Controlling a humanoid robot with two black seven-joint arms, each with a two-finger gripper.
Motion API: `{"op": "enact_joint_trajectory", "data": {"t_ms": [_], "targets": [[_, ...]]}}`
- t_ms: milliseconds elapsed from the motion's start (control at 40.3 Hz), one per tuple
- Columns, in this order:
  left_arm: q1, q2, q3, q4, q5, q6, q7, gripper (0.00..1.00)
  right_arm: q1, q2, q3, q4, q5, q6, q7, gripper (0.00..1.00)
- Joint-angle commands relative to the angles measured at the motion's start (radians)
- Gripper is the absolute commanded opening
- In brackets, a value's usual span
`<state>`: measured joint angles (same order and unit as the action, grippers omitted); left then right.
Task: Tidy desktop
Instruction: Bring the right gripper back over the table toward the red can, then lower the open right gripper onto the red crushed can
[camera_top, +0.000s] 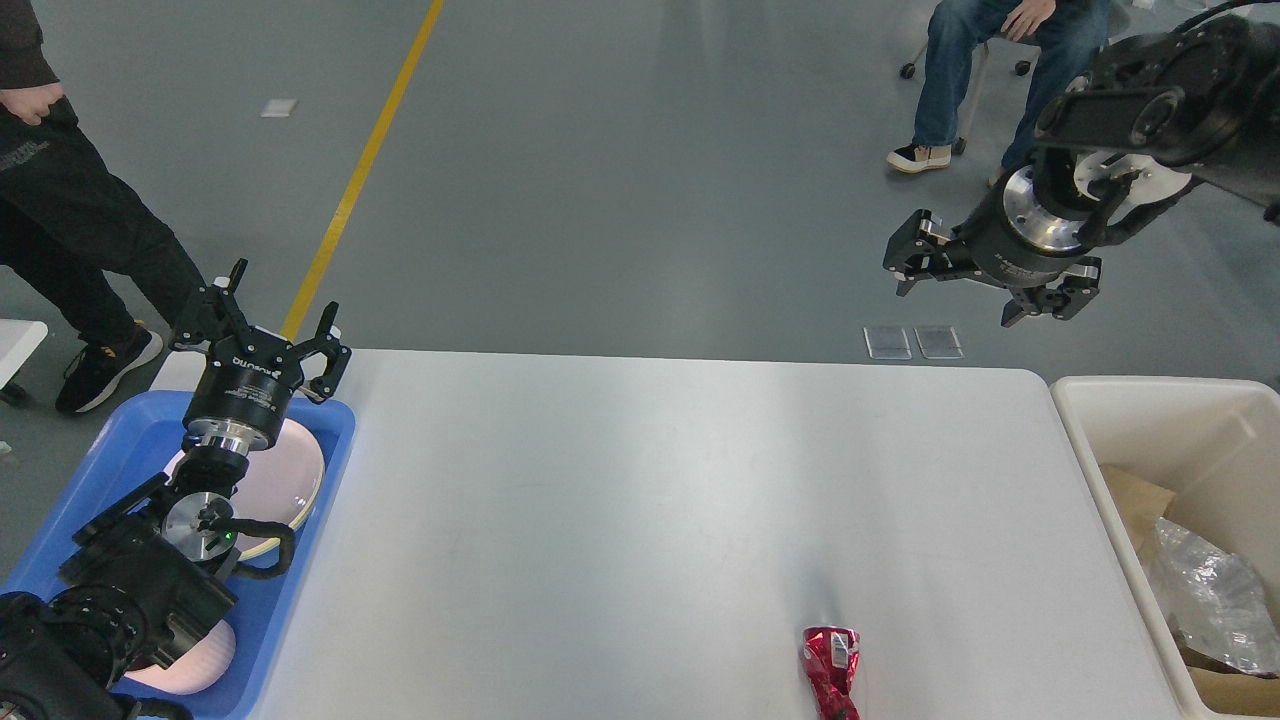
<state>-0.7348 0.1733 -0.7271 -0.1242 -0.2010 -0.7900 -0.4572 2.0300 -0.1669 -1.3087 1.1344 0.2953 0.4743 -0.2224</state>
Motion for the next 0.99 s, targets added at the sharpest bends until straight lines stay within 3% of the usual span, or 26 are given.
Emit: {"op": "enact_joint_trajectory", "data": {"t_ms": [0, 497, 646, 845, 969], "targets": [[0.000, 0.000, 0.000, 0.000, 0.000, 0.000, 0.000, 0.96, 0.025, -0.023, 0.008, 0.111, -0.033, -0.140, 0.002, 1.00], [0.000, 0.000, 0.000, 0.000, 0.000, 0.000, -0.001, 0.96, 0.024, -0.014, 0.008, 0.383, -0.104, -0.402, 0.000, 1.00], [0.000, 0.000, 0.000, 0.000, 0.000, 0.000, 0.000, 0.96, 0.021, -0.017, 0.008, 0.384, -0.104, -0.376, 0.002, 1.00], [0.000, 0.000, 0.000, 0.000, 0.000, 0.000, 0.000, 0.96, 0.022, -0.068, 0.086, 0.375, -0.104, -0.181, -0.001, 1.00], [0.000, 0.000, 0.000, 0.000, 0.000, 0.000, 0.000, 0.96, 0.010, -0.083, 0.100, 0.372, -0.104, -0.175, -0.002, 1.00]]}}
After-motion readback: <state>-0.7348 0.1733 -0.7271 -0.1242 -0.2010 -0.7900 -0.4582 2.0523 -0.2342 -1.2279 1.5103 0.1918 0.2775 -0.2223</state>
